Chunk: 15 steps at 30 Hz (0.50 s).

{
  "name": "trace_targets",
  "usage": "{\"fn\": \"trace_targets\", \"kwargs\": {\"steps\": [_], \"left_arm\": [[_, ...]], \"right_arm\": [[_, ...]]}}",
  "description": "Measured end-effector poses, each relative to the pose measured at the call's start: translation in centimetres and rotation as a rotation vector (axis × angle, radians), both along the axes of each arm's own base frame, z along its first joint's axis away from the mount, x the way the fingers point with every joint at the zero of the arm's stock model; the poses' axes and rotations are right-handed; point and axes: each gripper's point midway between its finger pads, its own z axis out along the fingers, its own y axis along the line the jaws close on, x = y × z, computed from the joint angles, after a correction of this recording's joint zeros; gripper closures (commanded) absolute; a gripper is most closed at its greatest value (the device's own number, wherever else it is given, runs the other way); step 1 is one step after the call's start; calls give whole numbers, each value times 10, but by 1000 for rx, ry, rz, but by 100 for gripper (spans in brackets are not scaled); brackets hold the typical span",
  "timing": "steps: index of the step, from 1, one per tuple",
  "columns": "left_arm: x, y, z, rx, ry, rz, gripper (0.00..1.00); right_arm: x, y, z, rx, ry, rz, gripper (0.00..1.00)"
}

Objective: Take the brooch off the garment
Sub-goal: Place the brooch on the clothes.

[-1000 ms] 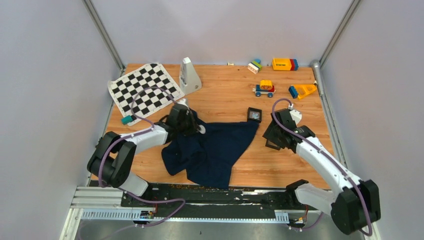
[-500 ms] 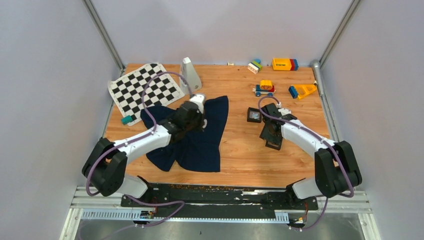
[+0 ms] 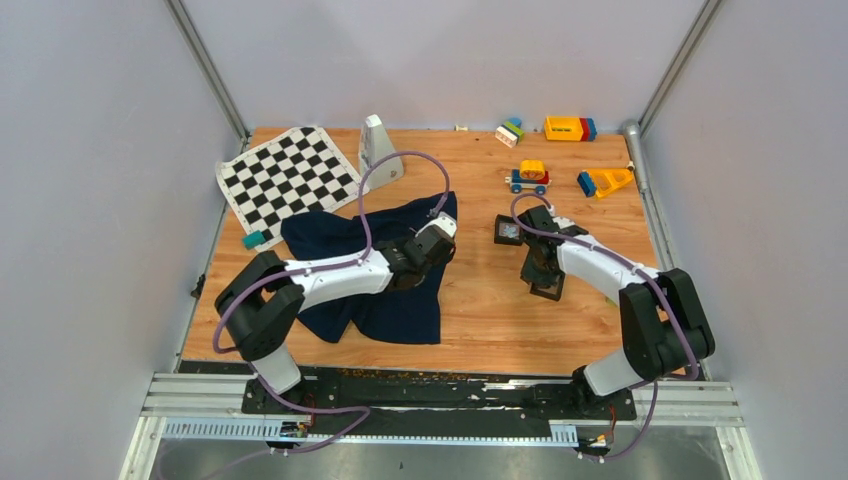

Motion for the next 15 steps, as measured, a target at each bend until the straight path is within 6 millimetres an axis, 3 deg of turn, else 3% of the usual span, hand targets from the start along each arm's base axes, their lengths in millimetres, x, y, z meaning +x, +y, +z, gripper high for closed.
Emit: {"fn": "trace_targets", "kwargs": {"steps": [4, 6, 11, 15], "left_arm": [[-3, -2, -24, 71, 61, -9, 95], [-5, -2, -36, 99, 96, -14, 86], [-8, -6, -42, 96, 130, -31, 49], [-16, -12, -42, 44, 154, -66, 37]], "right_arm": [[2, 4, 1, 14, 1, 25, 92], [3, 6, 1, 22, 5, 36, 96], [3, 14, 2, 59, 12, 66, 100], [2, 26, 15, 127, -23, 127, 100]]}}
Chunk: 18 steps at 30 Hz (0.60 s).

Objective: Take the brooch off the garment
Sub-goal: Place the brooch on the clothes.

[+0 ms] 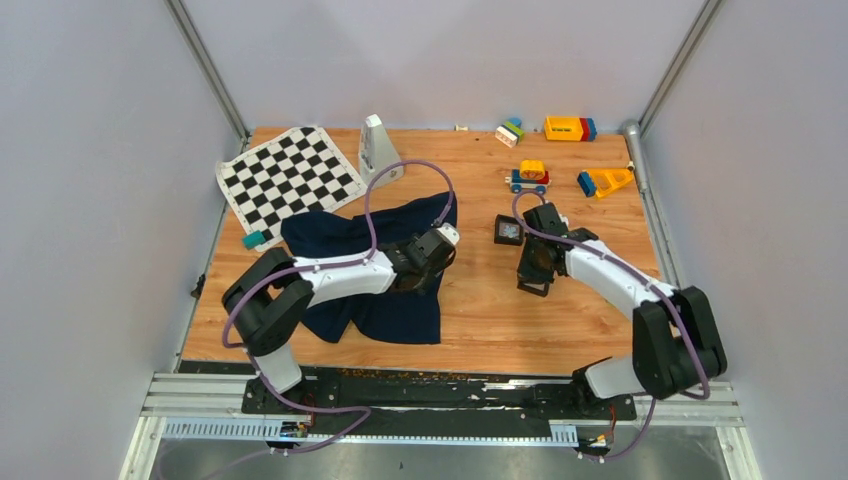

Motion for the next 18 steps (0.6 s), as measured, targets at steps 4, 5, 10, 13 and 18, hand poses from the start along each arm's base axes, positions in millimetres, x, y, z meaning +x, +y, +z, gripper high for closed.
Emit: {"fn": "trace_targets", "kwargs": {"steps": [4, 5, 10, 13, 18], "left_arm": [[-13, -7, 12, -171, 54, -53, 34], [-16, -11, 17, -262, 79, -76, 34], [-15, -20, 45, -679, 138, -143, 33], [-21, -31, 60, -861, 156, -213, 33], [-53, -60, 93, -1121, 209, -388, 35]], "right_arm": [[-5, 19, 26, 129, -89, 100, 100], [-7, 25, 33, 166, -112, 130, 100], [-24, 66, 77, 426, -272, 336, 100], [-36, 89, 99, 576, -355, 460, 100], [-56, 111, 127, 753, -464, 630, 100]]}}
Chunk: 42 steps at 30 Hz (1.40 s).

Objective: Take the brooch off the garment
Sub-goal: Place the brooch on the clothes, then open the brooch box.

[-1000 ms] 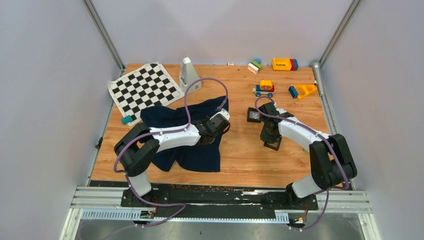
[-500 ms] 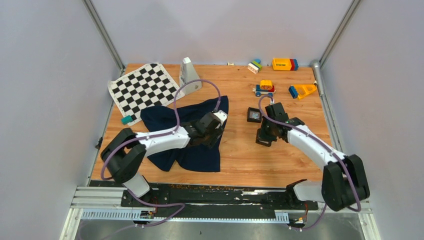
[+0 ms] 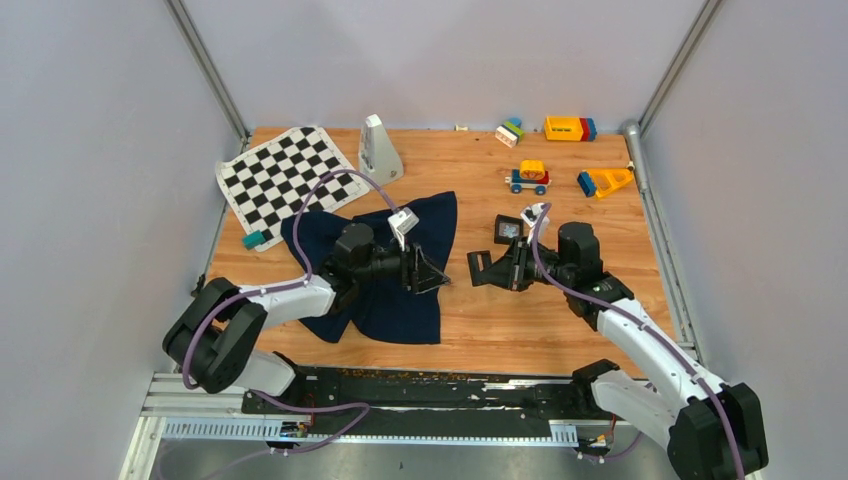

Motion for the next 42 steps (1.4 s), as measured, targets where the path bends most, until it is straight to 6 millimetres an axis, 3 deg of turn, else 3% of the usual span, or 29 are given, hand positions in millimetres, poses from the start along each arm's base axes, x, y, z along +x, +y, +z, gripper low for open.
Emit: {"fn": "trace_targets", "kwargs": {"steps": [6, 9, 19, 28, 31, 33, 35, 37, 42], "left_arm": [[-19, -17, 47, -251, -32, -126, 37], [-24, -20, 57, -328, -22, -161, 43], [-32, -21, 81, -447, -33, -209, 46], [-33, -22, 77, -449, -5, -212, 61], [-32, -22, 73, -442, 10, -211, 85], [-33, -22, 71, -441, 24, -217, 98], [-35, -22, 72, -443, 35, -223, 100], [-35, -22, 73, -445, 32, -225, 100], [-35, -23, 71, -441, 34, -226, 100]], "right_arm": [[-9, 11, 22, 99, -82, 98, 100], [-13, 14, 25, 127, -88, 125, 100], [-19, 24, 35, 188, -94, 191, 100], [-27, 40, 33, 205, -78, 249, 100], [-28, 43, 31, 206, -74, 258, 100], [-27, 45, 28, 201, -67, 257, 90], [-26, 45, 25, 194, -66, 252, 76], [-24, 45, 25, 191, -64, 242, 69], [-25, 46, 25, 192, -64, 240, 67]]}}
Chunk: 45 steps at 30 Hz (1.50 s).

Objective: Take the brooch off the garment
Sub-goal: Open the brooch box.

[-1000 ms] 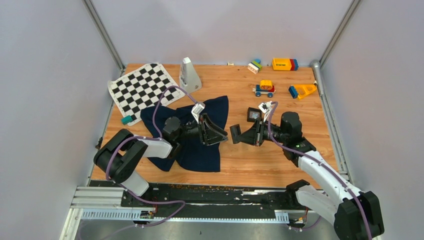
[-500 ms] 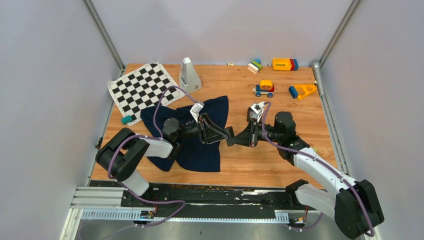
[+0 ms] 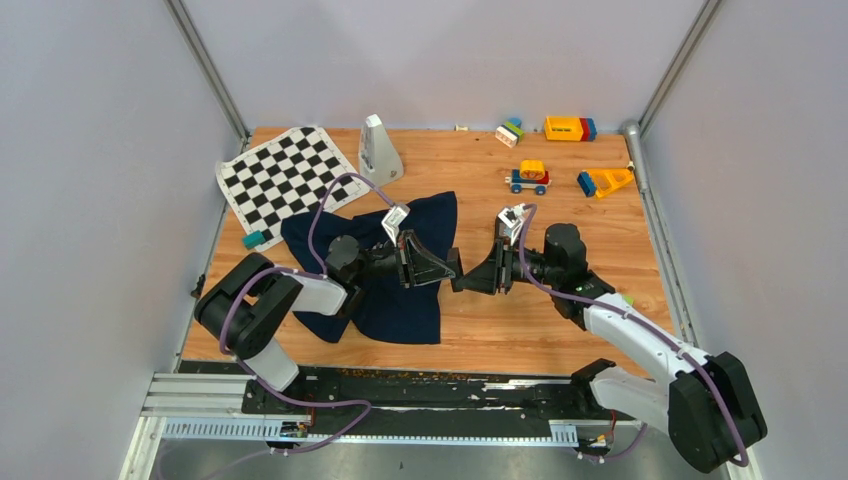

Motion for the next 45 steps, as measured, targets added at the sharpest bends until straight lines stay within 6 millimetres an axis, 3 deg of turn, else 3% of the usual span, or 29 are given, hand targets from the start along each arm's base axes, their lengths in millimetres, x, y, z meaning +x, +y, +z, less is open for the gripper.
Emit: {"fn": "trace_targets", "kwargs": {"steps": [7, 12, 17, 27, 35, 41, 45], "left_arm": [[-3, -1, -4, 1, 19, -27, 100], [-5, -2, -8, 8, 68, -73, 100], [-6, 0, -10, 15, 118, -99, 100], [-6, -7, 7, -27, 88, -108, 100], [0, -5, 3, -17, 106, -88, 100], [1, -3, 1, -13, 111, -87, 100], [5, -3, -11, 7, 154, -86, 100]], "right_arm": [[-1, 4, -2, -17, -8, 5, 75], [-1, 9, -4, -41, -30, 18, 100], [-2, 8, -8, -64, -38, 17, 100], [-2, -8, 9, -46, -94, -70, 100], [8, -27, 14, 7, -48, -128, 100], [10, -27, 11, 20, 1, -128, 100], [15, -26, 0, 5, 47, -135, 85]]}}
